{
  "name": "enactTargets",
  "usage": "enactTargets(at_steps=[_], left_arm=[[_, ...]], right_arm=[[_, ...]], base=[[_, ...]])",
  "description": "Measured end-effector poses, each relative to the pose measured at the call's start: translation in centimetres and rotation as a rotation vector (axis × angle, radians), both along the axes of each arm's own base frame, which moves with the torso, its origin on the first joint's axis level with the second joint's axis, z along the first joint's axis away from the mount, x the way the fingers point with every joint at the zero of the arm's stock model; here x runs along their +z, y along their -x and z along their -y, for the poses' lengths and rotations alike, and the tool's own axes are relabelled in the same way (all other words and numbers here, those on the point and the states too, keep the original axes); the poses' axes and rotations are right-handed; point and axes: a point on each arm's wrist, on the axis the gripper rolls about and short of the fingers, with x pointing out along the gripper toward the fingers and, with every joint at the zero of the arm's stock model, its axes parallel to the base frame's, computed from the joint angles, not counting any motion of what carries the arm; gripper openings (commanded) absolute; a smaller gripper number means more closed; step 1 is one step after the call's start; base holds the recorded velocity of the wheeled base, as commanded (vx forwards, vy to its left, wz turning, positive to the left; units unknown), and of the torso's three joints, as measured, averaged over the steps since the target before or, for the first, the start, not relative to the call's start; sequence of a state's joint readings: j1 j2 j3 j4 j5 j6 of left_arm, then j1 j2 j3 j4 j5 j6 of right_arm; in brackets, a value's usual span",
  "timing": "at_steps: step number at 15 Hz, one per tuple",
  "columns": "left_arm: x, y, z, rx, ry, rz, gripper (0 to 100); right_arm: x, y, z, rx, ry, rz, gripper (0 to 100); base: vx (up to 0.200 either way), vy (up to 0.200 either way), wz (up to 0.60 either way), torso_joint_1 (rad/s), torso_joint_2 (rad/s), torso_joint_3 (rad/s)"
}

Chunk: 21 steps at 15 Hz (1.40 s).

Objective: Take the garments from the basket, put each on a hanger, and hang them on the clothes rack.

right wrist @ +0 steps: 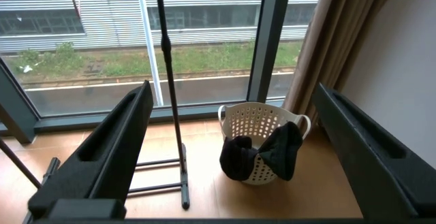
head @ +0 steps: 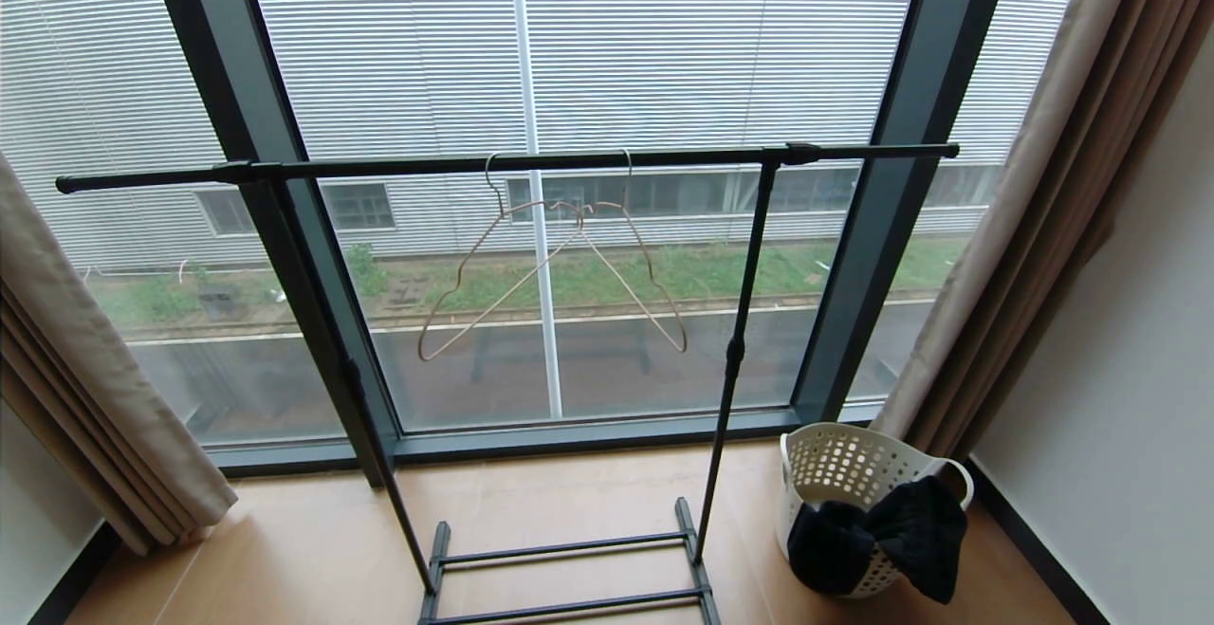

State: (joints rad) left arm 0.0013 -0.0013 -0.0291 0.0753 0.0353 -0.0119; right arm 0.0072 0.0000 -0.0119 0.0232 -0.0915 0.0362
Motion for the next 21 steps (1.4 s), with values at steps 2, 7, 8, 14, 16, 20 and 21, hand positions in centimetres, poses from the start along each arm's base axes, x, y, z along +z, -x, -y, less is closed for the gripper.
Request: enactTargets(at_steps=[2,7,8,14,16,20,21], left_arm=[[0.0,0.0,0.0,0.0,0.0,0.0,100],[0.0,0.0,0.0,0.0,0.001,0.0,100],[0.0,0.0,0.0,0.0,0.0,0.0,100],[0.0,0.0,0.0,0.0,0.0,0.0,100],[0.0,0.0,0.0,0.0,0.0,0.0,100],[0.0,0.0,0.0,0.0,0.0,0.0,100],[0.0,0.0,0.0,0.0,0.0,0.0,100]], right_arm=[[-0.03,0.0,0.04,-0.019,0.007,-0.003,100],[-0.05,0.0,0.05,-0.023,0.053,-0.012,100],[-0.05,0.0,0.05,-0.021,0.056,-0.013,100],[-0.06,-0.01,0.01,-0.003,0.067,-0.015,100],[-0.04,0.0,-0.06,0.027,0.069,-0.014,100],[-0.07,0.02,-0.08,0.037,0.078,-0.022,100],[-0.03,0.03,-0.08,0.039,0.078,-0.02,100]], base=[[0.0,0.0,0.0,0.0,0.0,0.0],[0.0,0.0,0.0,0.0,0.0,0.0],[0.0,0.0,0.0,0.0,0.0,0.0],[0.0,0.0,0.0,0.0,0.0,0.0],[0.0,0.0,0.0,0.0,0.0,0.0],[0.0,0.0,0.0,0.0,0.0,0.0],[0.0,0.0,0.0,0.0,0.0,0.0]])
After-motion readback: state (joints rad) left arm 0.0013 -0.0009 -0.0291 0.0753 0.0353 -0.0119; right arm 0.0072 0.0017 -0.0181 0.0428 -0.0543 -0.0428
